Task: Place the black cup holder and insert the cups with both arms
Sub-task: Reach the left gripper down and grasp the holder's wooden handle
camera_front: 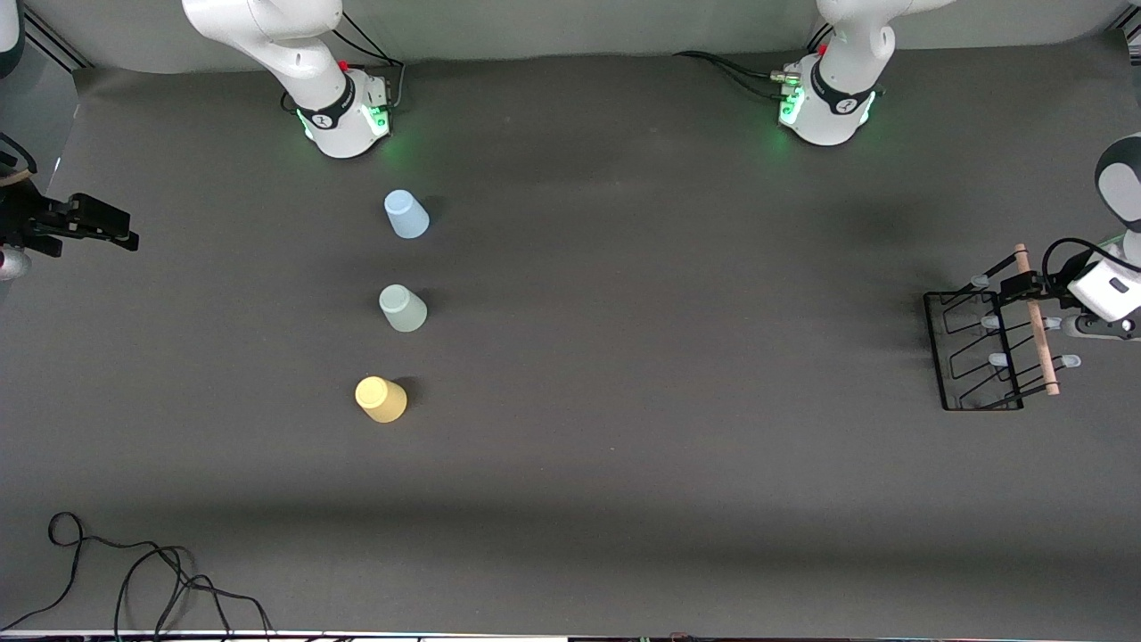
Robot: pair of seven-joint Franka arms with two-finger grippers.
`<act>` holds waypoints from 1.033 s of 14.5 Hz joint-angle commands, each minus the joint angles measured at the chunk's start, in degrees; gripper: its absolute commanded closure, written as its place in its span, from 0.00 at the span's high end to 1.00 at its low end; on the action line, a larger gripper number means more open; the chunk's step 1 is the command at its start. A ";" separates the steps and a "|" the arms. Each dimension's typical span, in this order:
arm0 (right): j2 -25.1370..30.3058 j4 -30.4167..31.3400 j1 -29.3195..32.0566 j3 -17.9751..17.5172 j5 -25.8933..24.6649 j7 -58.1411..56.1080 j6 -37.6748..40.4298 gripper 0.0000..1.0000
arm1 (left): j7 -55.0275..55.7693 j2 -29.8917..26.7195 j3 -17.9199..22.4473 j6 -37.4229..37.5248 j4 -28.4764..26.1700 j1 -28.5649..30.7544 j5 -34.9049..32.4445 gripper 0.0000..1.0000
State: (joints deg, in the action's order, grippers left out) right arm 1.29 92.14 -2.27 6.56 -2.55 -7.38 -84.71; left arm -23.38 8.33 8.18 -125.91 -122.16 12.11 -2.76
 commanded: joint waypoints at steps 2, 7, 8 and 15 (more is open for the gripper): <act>1.09 0.59 0.16 -0.23 -0.18 1.14 0.43 1.00 | -0.35 -1.11 0.26 0.22 -0.18 -0.42 -0.59 0.22; 1.09 0.59 0.16 -0.23 -0.18 1.14 0.43 1.00 | 0.27 -1.47 0.26 0.66 0.25 -0.33 0.38 0.00; 1.09 0.59 0.16 -0.23 -0.18 1.14 0.43 1.00 | 0.09 -1.64 0.35 0.75 0.78 0.28 1.95 0.00; 1.09 0.59 0.16 -0.23 -0.18 1.14 0.43 1.00 | -0.17 -1.73 0.88 28.49 25.71 2.04 4.34 0.00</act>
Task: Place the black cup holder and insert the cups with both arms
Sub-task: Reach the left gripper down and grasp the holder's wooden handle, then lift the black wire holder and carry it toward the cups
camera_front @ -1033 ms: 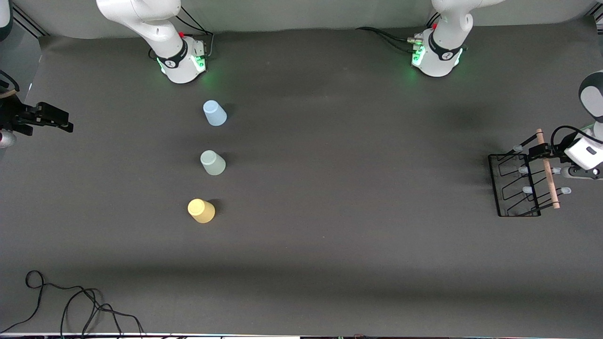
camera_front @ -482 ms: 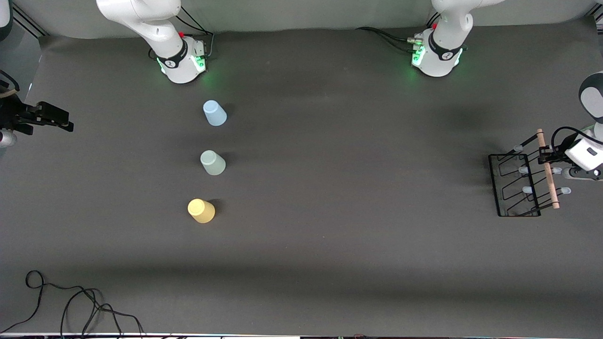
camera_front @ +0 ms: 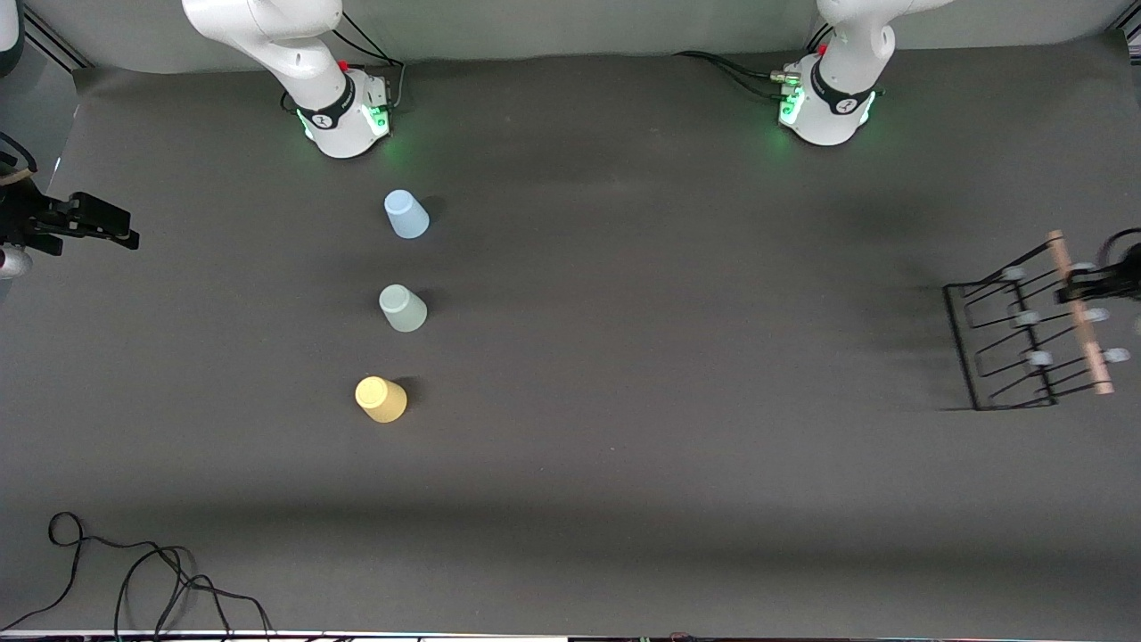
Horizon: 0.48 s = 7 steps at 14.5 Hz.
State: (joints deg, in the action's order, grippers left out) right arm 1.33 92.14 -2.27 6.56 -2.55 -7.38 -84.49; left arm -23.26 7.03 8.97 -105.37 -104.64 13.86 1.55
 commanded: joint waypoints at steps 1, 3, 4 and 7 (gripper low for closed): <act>1.05 0.59 0.16 -0.23 -0.18 1.14 0.21 1.00 | -0.55 -0.44 0.08 11.99 12.23 0.46 0.03 0.00; 1.05 0.59 0.16 -0.23 -0.18 1.14 0.21 1.00 | 0.14 -0.35 -0.09 17.72 18.92 0.29 0.03 0.00; 1.05 0.59 0.16 -0.23 -0.18 1.14 0.21 1.00 | 0.32 -0.35 -0.35 19.57 21.04 -0.23 0.03 0.00; 1.05 0.59 0.16 -0.23 -0.18 1.05 0.21 1.00 | 6.52 -0.35 -3.94 21.17 22.99 -3.56 0.73 0.00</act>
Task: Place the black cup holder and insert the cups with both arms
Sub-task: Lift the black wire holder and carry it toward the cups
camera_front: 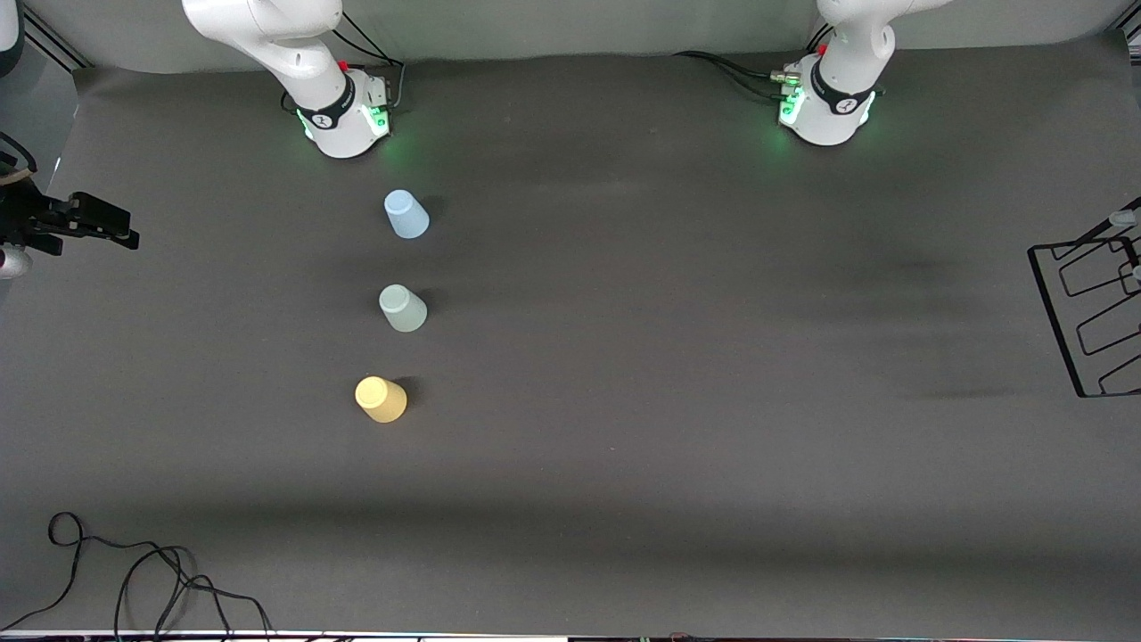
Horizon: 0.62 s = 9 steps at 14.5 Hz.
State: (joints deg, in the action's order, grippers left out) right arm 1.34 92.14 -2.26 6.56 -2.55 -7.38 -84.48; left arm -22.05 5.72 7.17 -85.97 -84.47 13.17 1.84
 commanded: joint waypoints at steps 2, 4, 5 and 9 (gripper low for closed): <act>1.04 0.59 0.16 -0.23 -0.18 1.05 0.19 1.00 | 14.88 0.96 -7.76 1.95 3.34 -7.17 0.44 0.00; 1.04 0.59 0.16 -0.23 -0.18 1.05 0.19 1.00 | 26.48 1.48 -12.51 1.68 4.13 -11.74 0.53 0.00; 1.04 0.59 0.16 -0.23 -0.18 1.05 0.19 1.00 | 31.93 1.83 -14.97 1.07 5.18 -14.37 0.45 0.00; 1.13 0.67 0.24 -0.14 -0.27 0.79 0.28 1.00 | 55.93 8.15 -24.64 -1.81 10.62 -24.05 3.43 0.00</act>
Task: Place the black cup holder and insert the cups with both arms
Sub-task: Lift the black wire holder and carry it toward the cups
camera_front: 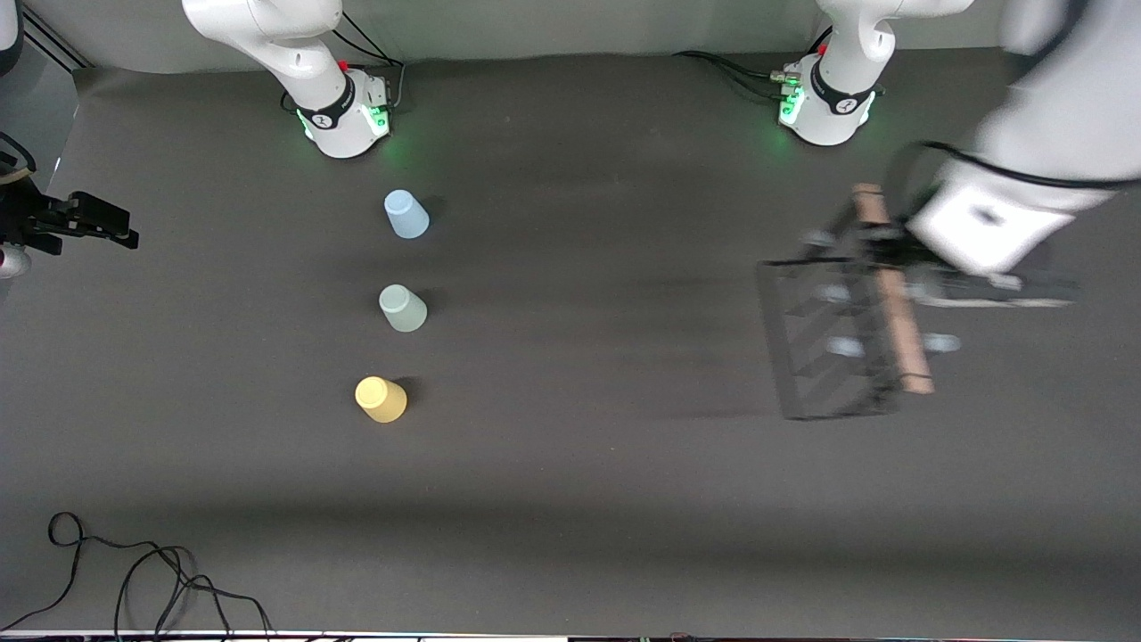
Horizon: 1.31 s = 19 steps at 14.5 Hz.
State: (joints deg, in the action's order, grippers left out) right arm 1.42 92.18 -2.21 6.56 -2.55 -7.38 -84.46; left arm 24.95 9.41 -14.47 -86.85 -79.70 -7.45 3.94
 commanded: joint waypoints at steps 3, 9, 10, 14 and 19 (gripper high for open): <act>1.13 0.63 0.45 -0.14 -0.18 0.43 0.26 1.00 | 19.05 9.47 -6.18 -9.45 8.59 -13.43 1.24 0.00; 1.13 0.54 0.54 -0.06 -0.27 0.43 0.96 1.00 | 27.52 16.60 -6.18 -13.08 14.13 -27.08 -3.67 0.00; 1.13 0.54 0.45 -0.06 -0.18 0.43 0.96 1.00 | 27.52 17.30 -6.09 -13.26 14.13 -28.22 -4.99 0.00; 1.13 0.54 0.45 -0.06 -0.18 0.43 0.96 1.00 | 27.96 22.04 -6.01 -15.44 13.70 -31.65 -7.62 0.00; 1.13 0.54 0.45 -0.06 -0.18 0.43 0.96 1.00 | 27.70 28.46 -6.01 -21.33 13.43 -32.01 -8.34 0.00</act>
State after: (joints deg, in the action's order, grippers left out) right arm 1.45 92.19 -2.05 6.76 -2.55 -7.38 -84.03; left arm 51.82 35.59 -21.07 -107.03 -68.66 -38.70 -3.33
